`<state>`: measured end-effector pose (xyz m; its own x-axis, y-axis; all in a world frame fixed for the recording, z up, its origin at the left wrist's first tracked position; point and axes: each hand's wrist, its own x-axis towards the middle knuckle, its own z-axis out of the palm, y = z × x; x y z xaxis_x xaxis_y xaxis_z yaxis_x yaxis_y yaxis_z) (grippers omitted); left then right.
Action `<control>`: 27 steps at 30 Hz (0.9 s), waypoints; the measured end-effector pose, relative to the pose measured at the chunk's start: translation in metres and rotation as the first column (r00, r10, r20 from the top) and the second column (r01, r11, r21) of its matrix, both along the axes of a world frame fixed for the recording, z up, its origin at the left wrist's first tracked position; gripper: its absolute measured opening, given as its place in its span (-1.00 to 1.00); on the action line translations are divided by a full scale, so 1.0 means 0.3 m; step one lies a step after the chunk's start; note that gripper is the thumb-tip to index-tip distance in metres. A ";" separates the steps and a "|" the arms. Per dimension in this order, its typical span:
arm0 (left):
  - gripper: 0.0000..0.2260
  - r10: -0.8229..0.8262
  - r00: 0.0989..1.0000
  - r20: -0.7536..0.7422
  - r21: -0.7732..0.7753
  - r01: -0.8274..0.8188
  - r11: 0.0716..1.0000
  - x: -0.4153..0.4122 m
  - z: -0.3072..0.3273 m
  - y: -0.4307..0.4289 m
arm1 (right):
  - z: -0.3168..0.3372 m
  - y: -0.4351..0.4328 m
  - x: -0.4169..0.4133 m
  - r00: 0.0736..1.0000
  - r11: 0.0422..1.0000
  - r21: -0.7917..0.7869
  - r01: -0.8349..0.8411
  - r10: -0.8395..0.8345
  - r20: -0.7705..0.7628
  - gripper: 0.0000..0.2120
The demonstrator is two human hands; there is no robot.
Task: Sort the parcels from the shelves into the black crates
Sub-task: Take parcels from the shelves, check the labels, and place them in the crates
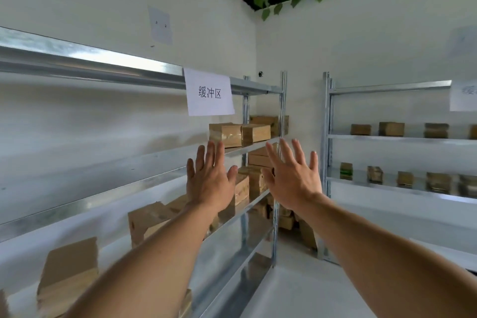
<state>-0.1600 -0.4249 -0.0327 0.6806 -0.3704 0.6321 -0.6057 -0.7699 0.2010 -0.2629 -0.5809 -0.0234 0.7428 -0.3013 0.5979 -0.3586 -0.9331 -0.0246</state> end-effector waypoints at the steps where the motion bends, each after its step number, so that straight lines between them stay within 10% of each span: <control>1: -0.39 0.001 1.000 0.000 -0.001 -0.001 1.000 0.031 -0.002 -0.049 | -0.002 -0.048 0.026 1.000 1.000 0.006 0.002 -0.002 -0.002 -0.37; 16: -0.41 -0.020 0.916 -0.401 -0.242 -0.085 0.967 0.862 0.029 -0.665 | -0.040 -0.634 0.845 0.998 0.967 0.252 -0.027 0.040 -0.048 -0.43; 21: -0.35 -0.286 0.713 -0.640 -0.559 -0.177 0.810 1.193 0.133 -0.894 | 0.065 -0.827 1.200 0.991 0.879 0.463 -0.120 0.135 0.000 -0.48; 27: -0.43 -0.397 0.688 -0.607 -0.739 -0.305 0.601 1.477 0.155 -1.049 | 0.145 -1.011 1.559 0.976 0.726 0.663 -0.182 0.218 0.029 -0.69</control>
<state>0.2830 -0.7397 0.0139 0.9975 -0.0547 0.0449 -0.0493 -0.0825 0.9954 0.2047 -0.8843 0.0200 0.8532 -0.4467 0.2694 -0.1828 -0.7397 -0.6476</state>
